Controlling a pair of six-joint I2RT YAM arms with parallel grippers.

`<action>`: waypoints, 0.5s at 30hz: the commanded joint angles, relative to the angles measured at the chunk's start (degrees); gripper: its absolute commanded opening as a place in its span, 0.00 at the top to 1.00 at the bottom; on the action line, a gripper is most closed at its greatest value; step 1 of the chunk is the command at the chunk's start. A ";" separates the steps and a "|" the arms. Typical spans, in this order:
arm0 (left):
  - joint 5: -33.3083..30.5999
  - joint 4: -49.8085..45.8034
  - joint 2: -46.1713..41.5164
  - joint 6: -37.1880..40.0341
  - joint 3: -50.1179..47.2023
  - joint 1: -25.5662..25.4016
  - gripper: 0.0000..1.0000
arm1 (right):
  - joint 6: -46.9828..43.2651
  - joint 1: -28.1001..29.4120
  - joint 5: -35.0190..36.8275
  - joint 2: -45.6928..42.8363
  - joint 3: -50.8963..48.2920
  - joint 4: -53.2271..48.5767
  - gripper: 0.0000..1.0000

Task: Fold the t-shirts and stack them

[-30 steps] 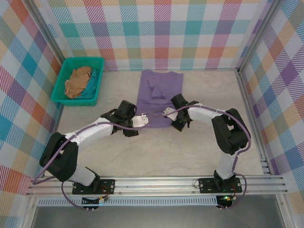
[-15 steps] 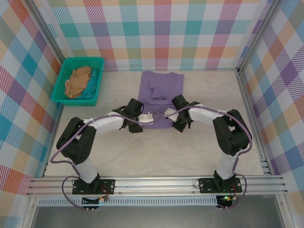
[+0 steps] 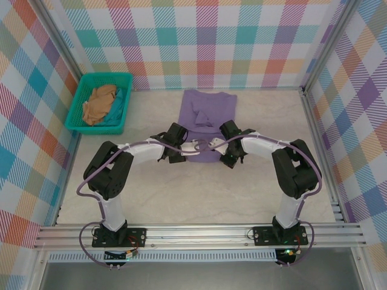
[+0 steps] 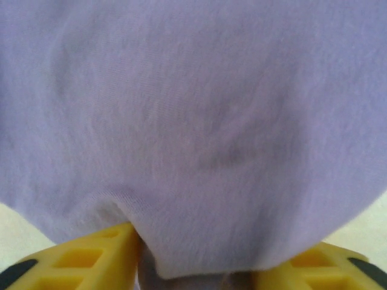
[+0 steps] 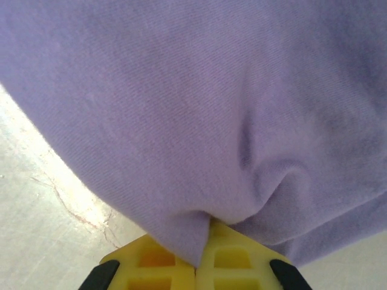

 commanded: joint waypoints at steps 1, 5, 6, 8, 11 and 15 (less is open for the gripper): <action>0.17 -6.92 5.07 -1.33 0.96 -0.18 0.62 | 0.85 -0.25 -1.99 -2.87 -0.90 -2.54 1.00; -0.15 -8.47 4.92 -2.30 1.33 -0.35 1.00 | 1.48 -0.21 -2.63 -4.48 -1.23 -2.54 1.00; -0.23 -8.52 4.46 -2.55 1.20 -0.44 1.00 | 1.57 -0.19 -2.68 -4.81 -1.34 -2.46 1.00; -0.13 -8.99 2.76 -3.39 0.92 -0.53 1.00 | 1.98 -0.19 -2.85 -5.52 -1.59 -2.39 1.00; -0.31 -10.28 -0.44 -5.05 0.59 -1.01 1.00 | 2.98 -0.19 -2.94 -6.66 -2.02 -2.41 1.00; -1.22 -13.03 -5.46 -7.73 0.17 -2.51 1.00 | 5.84 -0.19 -1.77 -9.32 -4.14 -1.56 1.00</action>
